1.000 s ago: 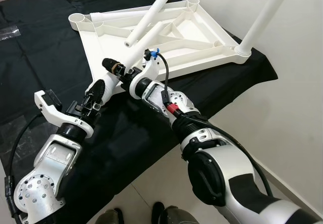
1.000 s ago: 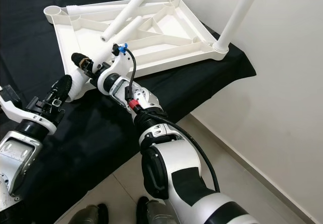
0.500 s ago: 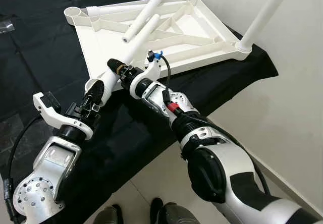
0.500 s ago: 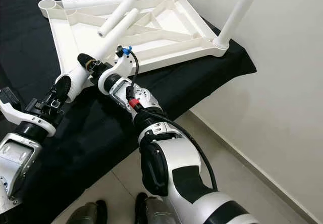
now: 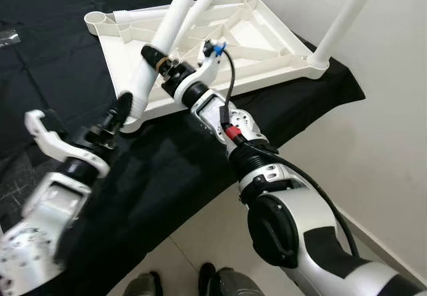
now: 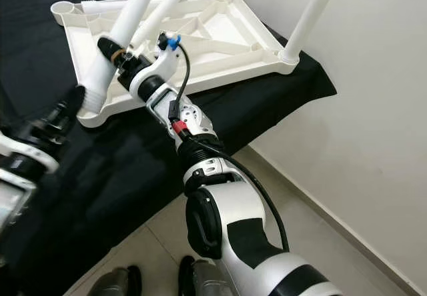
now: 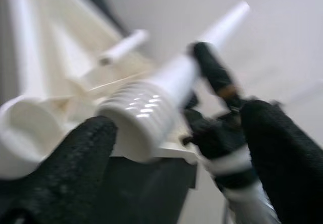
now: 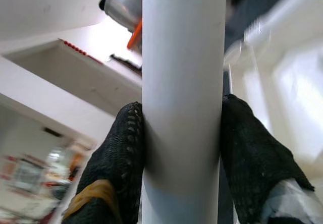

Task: Building children table

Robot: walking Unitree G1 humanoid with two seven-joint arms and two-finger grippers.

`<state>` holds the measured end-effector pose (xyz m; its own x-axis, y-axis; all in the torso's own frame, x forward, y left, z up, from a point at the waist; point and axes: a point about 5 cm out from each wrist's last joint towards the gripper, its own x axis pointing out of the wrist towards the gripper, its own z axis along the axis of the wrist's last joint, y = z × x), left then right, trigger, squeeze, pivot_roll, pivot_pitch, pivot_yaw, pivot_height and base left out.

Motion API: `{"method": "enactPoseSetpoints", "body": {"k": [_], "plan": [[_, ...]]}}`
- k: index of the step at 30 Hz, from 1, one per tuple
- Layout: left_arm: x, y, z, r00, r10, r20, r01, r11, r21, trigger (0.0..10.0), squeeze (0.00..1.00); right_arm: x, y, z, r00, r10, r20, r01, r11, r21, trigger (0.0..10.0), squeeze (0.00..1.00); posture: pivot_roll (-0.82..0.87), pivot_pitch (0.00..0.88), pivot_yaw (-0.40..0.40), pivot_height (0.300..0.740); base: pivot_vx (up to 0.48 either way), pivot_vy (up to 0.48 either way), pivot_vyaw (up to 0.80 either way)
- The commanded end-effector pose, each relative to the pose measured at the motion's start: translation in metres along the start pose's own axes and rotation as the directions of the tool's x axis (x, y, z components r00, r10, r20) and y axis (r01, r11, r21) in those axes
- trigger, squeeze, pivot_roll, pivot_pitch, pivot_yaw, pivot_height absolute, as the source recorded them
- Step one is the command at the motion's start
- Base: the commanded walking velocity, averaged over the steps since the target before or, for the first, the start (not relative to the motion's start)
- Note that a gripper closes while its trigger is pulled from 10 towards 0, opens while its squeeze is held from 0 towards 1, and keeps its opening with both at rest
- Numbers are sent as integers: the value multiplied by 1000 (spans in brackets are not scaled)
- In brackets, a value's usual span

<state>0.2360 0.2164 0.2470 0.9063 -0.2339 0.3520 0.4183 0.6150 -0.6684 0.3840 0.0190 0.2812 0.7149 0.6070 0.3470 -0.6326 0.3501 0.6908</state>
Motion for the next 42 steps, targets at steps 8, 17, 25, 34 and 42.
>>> {"method": "enactPoseSetpoints", "body": {"k": [8, 17, 25, 34, 42], "plan": [[-14, -20, 21, 984, -167, -67, 176, 971, 164, 10000, 1000, -19, -17, 32, 986, -57, 154, 103, 946, -307, 0, 0, 110, 83, -94, 740, 0, 0, 0], [39, -52, 65, 934, -282, -221, 358, 768, 531, 10000, 0, -56, 7, 46, 966, 229, -122, -239, 600, -764, 0, 0, 69, 40, -60, 740, 0, 0, 0], [69, -83, 44, 807, -414, -422, 590, 592, 549, 10000, 0, -72, 12, 21, 918, 251, -305, -391, 455, -800, 0, 0, 63, 30, -54, 740, 0, 0, 0], [86, -84, 36, 751, -399, -526, 660, 490, 570, 10000, 0, -80, 13, 9, 920, 222, -323, -391, 458, -799, 0, 0, 54, 28, -38, 740, 0, 0, 0], [101, -78, 39, 801, -341, -493, 599, 441, 668, 0, 0, -90, 11, 5, 928, 188, -321, -372, 466, -803, 0, 0, 50, 30, -32, 740, 0, 0, 0]]}}
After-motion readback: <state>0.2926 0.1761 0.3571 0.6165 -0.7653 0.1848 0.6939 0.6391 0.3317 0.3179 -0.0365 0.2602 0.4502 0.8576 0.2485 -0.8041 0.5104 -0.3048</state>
